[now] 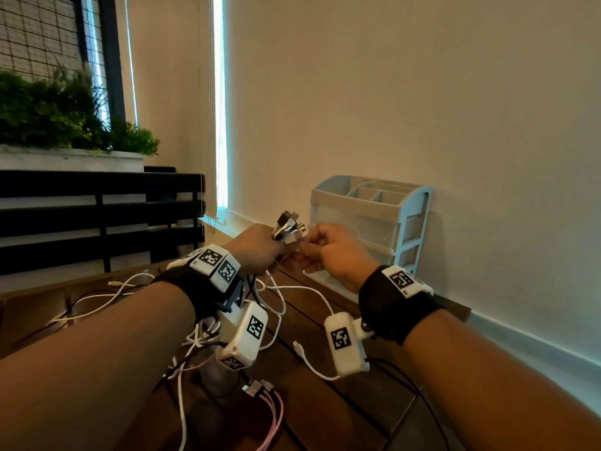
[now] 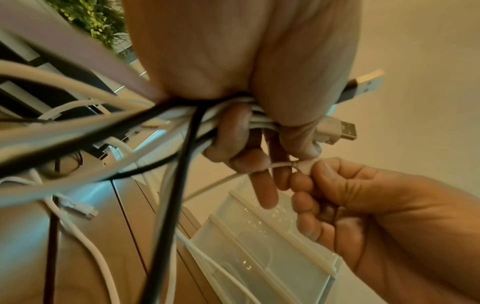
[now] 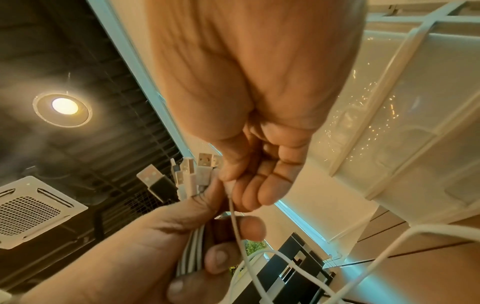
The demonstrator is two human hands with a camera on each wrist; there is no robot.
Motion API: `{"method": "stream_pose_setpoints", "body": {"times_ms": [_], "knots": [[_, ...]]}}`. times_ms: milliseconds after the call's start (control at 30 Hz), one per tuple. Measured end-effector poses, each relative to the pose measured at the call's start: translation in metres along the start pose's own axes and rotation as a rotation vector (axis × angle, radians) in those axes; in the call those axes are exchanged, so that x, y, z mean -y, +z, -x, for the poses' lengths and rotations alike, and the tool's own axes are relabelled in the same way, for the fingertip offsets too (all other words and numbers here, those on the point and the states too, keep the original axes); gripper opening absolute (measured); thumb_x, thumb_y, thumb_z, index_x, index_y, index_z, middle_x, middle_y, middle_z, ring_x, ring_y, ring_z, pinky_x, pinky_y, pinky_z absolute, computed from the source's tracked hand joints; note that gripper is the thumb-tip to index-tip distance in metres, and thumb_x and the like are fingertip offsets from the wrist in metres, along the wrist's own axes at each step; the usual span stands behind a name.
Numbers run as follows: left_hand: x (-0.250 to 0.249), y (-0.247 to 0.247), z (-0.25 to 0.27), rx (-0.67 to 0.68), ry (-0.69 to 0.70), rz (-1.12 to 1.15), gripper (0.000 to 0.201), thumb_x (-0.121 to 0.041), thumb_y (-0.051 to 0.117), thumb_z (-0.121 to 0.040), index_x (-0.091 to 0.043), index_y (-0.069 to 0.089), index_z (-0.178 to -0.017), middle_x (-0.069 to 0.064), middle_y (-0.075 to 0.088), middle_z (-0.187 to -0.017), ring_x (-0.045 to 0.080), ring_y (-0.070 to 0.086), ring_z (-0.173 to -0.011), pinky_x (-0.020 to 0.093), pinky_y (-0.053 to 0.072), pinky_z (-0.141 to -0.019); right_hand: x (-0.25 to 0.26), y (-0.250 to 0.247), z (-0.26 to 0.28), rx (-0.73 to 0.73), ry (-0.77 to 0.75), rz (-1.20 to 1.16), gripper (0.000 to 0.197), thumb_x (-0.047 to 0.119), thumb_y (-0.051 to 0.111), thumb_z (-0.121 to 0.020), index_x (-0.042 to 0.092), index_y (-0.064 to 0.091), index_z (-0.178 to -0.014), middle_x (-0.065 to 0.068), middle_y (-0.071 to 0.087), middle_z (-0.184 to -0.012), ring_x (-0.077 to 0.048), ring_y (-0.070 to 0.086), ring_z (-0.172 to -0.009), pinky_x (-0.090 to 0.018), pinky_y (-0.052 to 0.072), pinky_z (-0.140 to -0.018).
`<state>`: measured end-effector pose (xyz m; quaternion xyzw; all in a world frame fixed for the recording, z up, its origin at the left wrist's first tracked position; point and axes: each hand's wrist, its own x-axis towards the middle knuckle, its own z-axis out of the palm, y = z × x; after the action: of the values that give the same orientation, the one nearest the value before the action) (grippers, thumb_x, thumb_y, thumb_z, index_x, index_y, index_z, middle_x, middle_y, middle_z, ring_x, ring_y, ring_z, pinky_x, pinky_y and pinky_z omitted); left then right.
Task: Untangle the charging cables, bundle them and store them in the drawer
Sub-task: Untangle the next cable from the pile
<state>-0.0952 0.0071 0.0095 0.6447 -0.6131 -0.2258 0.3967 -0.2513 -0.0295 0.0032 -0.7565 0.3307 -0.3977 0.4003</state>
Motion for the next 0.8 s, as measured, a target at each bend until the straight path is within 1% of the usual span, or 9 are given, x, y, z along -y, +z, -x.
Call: {"method": "stream_pose_setpoints", "body": {"times_ms": [67, 167, 267, 367, 467, 567, 633, 700, 800], "knots": [[0.001, 0.0, -0.001, 0.035, -0.008, 0.005, 0.04, -0.044, 0.065, -0.088, -0.008, 0.064, -0.071, 0.006, 0.062, -0.056, 0.014, 0.048, -0.044, 0.021, 0.036, -0.042, 0.002, 0.0, 0.001, -0.011, 0.004, -0.048, 0.012, 0.0, 0.052, -0.095, 0.005, 0.055, -0.085, -0.016, 0.067, -0.075, -0.02, 0.065, -0.061, -0.021, 0.053, -0.052], [0.001, -0.001, 0.0, 0.084, -0.037, 0.075, 0.036, -0.039, 0.065, -0.09, -0.01, 0.061, -0.069, -0.003, 0.056, -0.044, 0.009, 0.044, -0.037, 0.019, 0.032, -0.038, 0.002, -0.002, 0.0, -0.031, -0.01, -0.041, 0.014, -0.001, 0.053, -0.094, 0.007, 0.056, -0.083, -0.014, 0.067, -0.075, -0.018, 0.064, -0.062, -0.017, 0.05, -0.049], [0.003, -0.003, 0.001, 0.145, -0.064, 0.192, 0.031, -0.035, 0.066, -0.089, -0.008, 0.064, -0.074, 0.003, 0.061, -0.053, 0.011, 0.044, -0.041, 0.019, 0.03, -0.038, 0.0, -0.004, 0.001, -0.039, 0.005, -0.105, 0.013, 0.001, 0.053, -0.094, 0.008, 0.056, -0.084, -0.011, 0.067, -0.074, -0.016, 0.065, -0.063, -0.02, 0.052, -0.053], [0.005, -0.006, 0.003, 0.207, -0.099, 0.273, 0.028, -0.028, 0.063, -0.092, 0.0, 0.065, -0.087, 0.009, 0.069, -0.063, 0.009, 0.044, -0.038, 0.017, 0.029, -0.034, 0.0, -0.006, 0.0, -0.032, 0.014, -0.209, 0.013, -0.001, 0.049, -0.096, 0.006, 0.054, -0.086, -0.009, 0.066, -0.073, -0.012, 0.065, -0.059, -0.021, 0.053, -0.056], [0.007, -0.008, 0.005, 0.252, -0.09, 0.307, 0.032, -0.033, 0.064, -0.088, -0.001, 0.064, -0.087, 0.014, 0.069, -0.072, 0.01, 0.043, -0.041, 0.018, 0.029, -0.034, 0.002, -0.005, 0.001, -0.011, 0.007, -0.245, 0.008, -0.001, 0.052, -0.094, 0.005, 0.055, -0.089, -0.011, 0.066, -0.077, -0.016, 0.065, -0.064, -0.023, 0.053, -0.058], [0.008, -0.009, 0.005, 0.274, -0.086, 0.285, 0.034, -0.04, 0.066, -0.084, -0.007, 0.058, -0.081, 0.007, 0.06, -0.061, 0.011, 0.04, -0.042, 0.018, 0.027, -0.036, 0.001, -0.005, 0.0, -0.014, 0.014, -0.272, 0.007, -0.004, 0.055, -0.091, 0.003, 0.055, -0.092, -0.012, 0.066, -0.081, -0.017, 0.065, -0.066, -0.024, 0.055, -0.059], [0.007, -0.01, 0.004, 0.247, -0.085, 0.267, 0.032, -0.039, 0.067, -0.085, -0.01, 0.057, -0.076, 0.003, 0.054, -0.055, 0.011, 0.038, -0.043, 0.019, 0.027, -0.038, 0.0, -0.004, -0.003, -0.036, 0.023, -0.296, 0.009, -0.002, 0.056, -0.091, 0.005, 0.056, -0.096, -0.012, 0.066, -0.09, -0.017, 0.066, -0.073, -0.028, 0.056, -0.067], [0.005, -0.01, 0.005, 0.209, -0.098, 0.279, 0.029, -0.035, 0.069, -0.085, -0.011, 0.058, -0.074, 0.0, 0.05, -0.053, 0.011, 0.037, -0.043, 0.02, 0.026, -0.039, 0.002, -0.002, -0.003, -0.005, 0.027, -0.375, 0.018, 0.012, 0.058, -0.092, 0.011, 0.055, -0.11, -0.012, 0.063, -0.106, -0.02, 0.066, -0.087, -0.037, 0.055, -0.083], [0.003, -0.004, 0.006, 0.201, -0.095, 0.247, 0.03, -0.03, 0.07, -0.084, -0.001, 0.064, -0.088, -0.001, 0.046, -0.052, 0.012, 0.036, -0.044, 0.021, 0.028, -0.04, 0.007, 0.008, -0.003, 0.12, 0.021, -0.43, 0.068, 0.049, 0.062, -0.076, 0.022, 0.042, -0.134, -0.008, 0.059, -0.119, -0.025, 0.06, -0.106, -0.047, 0.047, -0.101]]}}
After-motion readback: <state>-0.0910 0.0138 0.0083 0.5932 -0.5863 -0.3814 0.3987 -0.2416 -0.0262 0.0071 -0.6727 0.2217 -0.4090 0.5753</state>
